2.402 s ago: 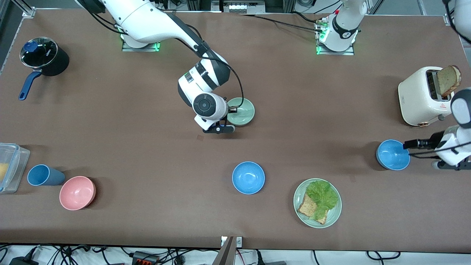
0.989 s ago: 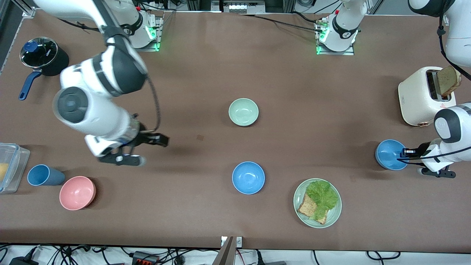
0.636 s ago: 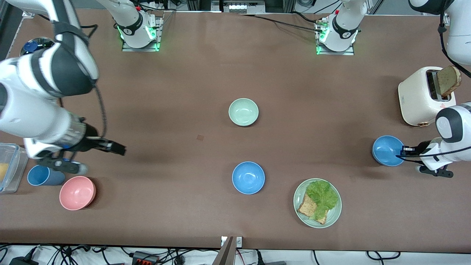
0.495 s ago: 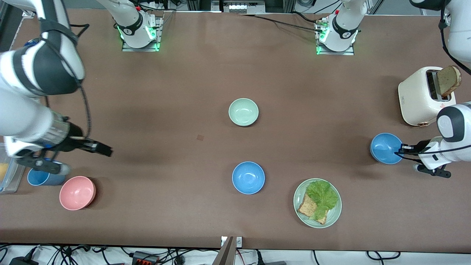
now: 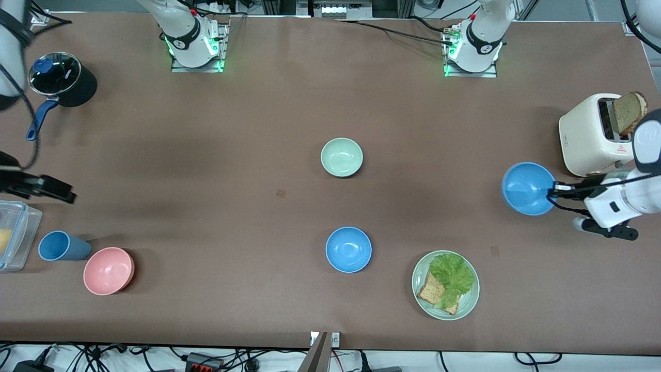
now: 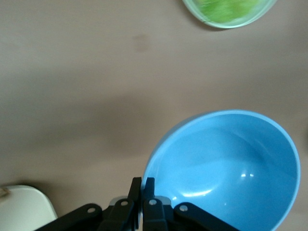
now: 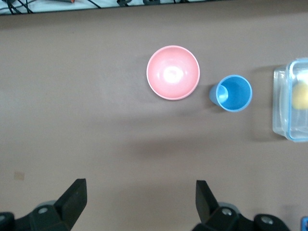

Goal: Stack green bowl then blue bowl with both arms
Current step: 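Carry the blue bowl with the left gripper over the green bowl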

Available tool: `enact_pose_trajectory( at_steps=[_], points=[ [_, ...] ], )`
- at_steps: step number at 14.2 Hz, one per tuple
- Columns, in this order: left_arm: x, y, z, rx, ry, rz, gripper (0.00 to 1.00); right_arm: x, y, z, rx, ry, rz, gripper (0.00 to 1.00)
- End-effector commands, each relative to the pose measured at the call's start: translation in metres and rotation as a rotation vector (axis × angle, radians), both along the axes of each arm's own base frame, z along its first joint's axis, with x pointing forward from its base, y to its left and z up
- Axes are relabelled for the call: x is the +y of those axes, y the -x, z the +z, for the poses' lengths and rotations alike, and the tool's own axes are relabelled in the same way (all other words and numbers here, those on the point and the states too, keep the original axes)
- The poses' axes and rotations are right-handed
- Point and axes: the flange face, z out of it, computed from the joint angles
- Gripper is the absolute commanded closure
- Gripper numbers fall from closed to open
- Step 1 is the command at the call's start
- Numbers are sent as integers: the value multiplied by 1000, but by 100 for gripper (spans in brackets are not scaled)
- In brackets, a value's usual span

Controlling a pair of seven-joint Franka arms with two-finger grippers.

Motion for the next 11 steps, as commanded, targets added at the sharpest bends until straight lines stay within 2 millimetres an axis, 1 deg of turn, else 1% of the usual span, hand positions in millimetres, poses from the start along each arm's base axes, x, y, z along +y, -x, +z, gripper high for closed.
enact_pose_trajectory(
  at_steps=[1, 2, 3, 4, 5, 6, 7, 9, 10, 11],
  points=[
    [-68, -3, 28, 52, -26, 76, 100, -1, 32, 16, 43, -14, 9, 0],
    [-96, 1, 32, 67, -50, 128, 100, 0, 40, 17, 48, -13, 9, 0],
    [-123, 5, 35, 93, -49, 216, 100, 0, 47, 17, 51, -11, 9, 0],
    [-143, 8, 35, 124, -34, 300, 100, 0, 53, 15, 59, -10, 9, 0],
    [-168, 11, 34, 145, -17, 361, 100, 2, 59, 12, 62, -10, 11, 0],
    [-187, 10, 36, 123, -2, 416, 100, 2, 68, 8, 58, -8, 11, 0],
    [-205, 11, 33, 124, -1, 475, 100, 3, 76, 3, 50, -7, 13, 0],
    [-254, 25, 24, 119, -27, 542, 100, 4, 92, 0, 20, 3, 58, 0],
    [-273, 32, 18, 107, -34, 596, 100, 4, 95, 1, 16, 2, 65, 0],
    [-291, 45, 8, 88, -35, 633, 100, 4, 95, 1, 18, 0, 65, 0]
  ],
)
